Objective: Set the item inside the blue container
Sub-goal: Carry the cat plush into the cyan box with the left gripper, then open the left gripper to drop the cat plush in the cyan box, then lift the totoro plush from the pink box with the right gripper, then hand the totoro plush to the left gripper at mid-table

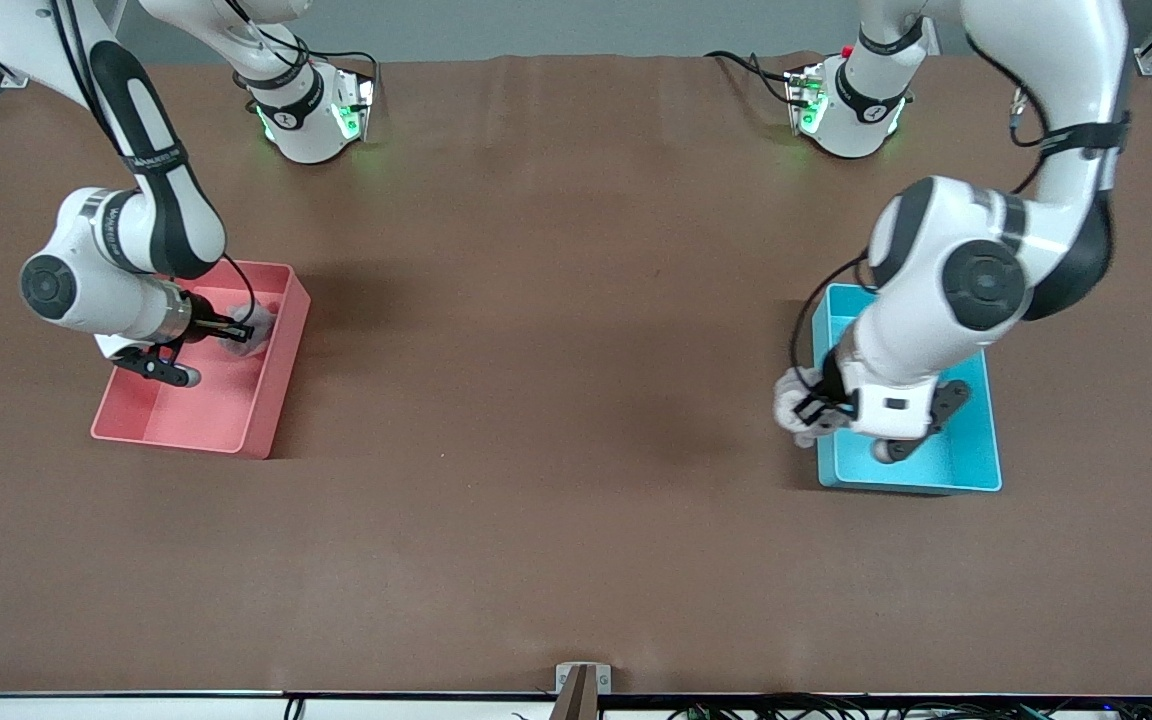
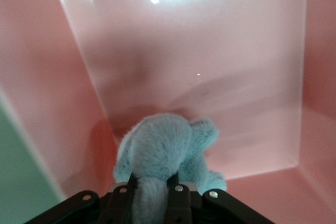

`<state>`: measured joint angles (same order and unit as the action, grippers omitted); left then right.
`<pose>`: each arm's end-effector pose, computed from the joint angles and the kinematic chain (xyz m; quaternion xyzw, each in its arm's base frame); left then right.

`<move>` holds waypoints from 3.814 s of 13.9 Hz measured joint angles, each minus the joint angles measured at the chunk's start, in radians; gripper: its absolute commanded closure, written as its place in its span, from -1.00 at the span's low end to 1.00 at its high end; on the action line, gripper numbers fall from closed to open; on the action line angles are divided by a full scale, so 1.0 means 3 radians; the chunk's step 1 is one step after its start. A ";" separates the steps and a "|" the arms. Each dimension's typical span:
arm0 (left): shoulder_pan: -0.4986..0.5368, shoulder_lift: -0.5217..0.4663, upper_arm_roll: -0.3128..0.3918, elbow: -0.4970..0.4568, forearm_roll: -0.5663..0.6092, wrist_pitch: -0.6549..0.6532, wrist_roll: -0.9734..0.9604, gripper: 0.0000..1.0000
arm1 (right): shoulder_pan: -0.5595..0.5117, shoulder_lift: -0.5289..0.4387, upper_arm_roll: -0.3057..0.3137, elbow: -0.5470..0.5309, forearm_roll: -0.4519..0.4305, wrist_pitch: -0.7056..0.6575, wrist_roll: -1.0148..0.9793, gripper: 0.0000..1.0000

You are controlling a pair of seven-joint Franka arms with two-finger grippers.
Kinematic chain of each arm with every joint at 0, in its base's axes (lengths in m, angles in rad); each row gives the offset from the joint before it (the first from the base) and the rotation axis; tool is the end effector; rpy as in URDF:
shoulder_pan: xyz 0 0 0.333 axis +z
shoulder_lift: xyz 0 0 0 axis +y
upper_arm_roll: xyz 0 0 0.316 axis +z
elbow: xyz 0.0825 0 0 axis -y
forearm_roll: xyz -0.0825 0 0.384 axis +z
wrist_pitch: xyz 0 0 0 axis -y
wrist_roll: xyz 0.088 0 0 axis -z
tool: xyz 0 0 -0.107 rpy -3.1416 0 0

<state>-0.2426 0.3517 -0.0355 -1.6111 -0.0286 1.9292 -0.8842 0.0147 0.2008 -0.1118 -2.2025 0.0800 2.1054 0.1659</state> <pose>0.6319 -0.1799 0.4211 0.9522 0.3043 -0.0246 0.0071 0.5141 -0.0465 0.2703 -0.9766 0.1552 0.1480 0.0148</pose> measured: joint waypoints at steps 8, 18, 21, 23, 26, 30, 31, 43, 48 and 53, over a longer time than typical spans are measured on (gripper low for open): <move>0.0928 -0.0008 -0.0001 -0.0405 0.0111 -0.0050 0.1335 0.52 | 0.0315 -0.0071 0.0047 0.1548 0.0067 -0.1626 0.0639 1.00; 0.1072 0.0126 -0.0118 -0.0632 0.0112 0.0382 0.1415 -1.00 | 0.1997 0.0755 0.0099 0.1593 0.0461 0.0120 0.3388 1.00; 0.1067 0.0050 -0.0364 -0.0622 0.0112 0.0350 0.1076 -1.00 | 0.2305 0.1395 0.0093 0.2071 0.0460 0.0329 0.4022 1.00; 0.1060 0.0039 -0.0595 -0.0623 0.0112 0.0340 0.0683 -1.00 | 0.2358 0.1724 0.0089 0.2406 0.0460 0.0377 0.4193 1.00; 0.1030 0.0056 -0.0951 -0.0630 0.0112 0.0340 0.0112 -1.00 | 0.2389 0.1947 0.0087 0.2548 0.0460 0.0601 0.4317 0.93; 0.0797 0.0145 -0.1117 -0.0633 0.0112 0.0396 -0.0502 -1.00 | 0.2430 0.2017 0.0077 0.2581 0.0459 0.0738 0.4406 -1.00; 0.0712 0.0187 -0.1120 -0.0630 0.0105 0.0453 -0.0658 -1.00 | 0.2430 0.2018 0.0066 0.2589 0.0451 0.0738 0.4402 -1.00; -0.0327 0.1133 -0.1126 -0.0038 -0.0255 0.1830 -0.2608 -1.00 | 0.1335 0.1180 -0.0136 0.2860 0.0323 -0.0952 0.1590 -1.00; -0.0741 0.1558 -0.1066 0.0227 -0.0255 0.2409 -0.3203 -1.00 | 0.0663 0.0687 -0.0141 0.2397 0.0008 -0.1084 0.0155 -1.00; -0.1067 0.1783 -0.0740 0.0395 -0.0255 0.2578 -0.3315 0.00 | 0.0280 0.0251 -0.0136 0.2111 -0.0234 -0.1256 -0.0391 -1.00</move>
<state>-0.5626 0.8868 -0.2575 -1.4926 -0.1050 2.7026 -1.8787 0.0989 0.2762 -0.1526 -1.5691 0.0100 1.7286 0.0486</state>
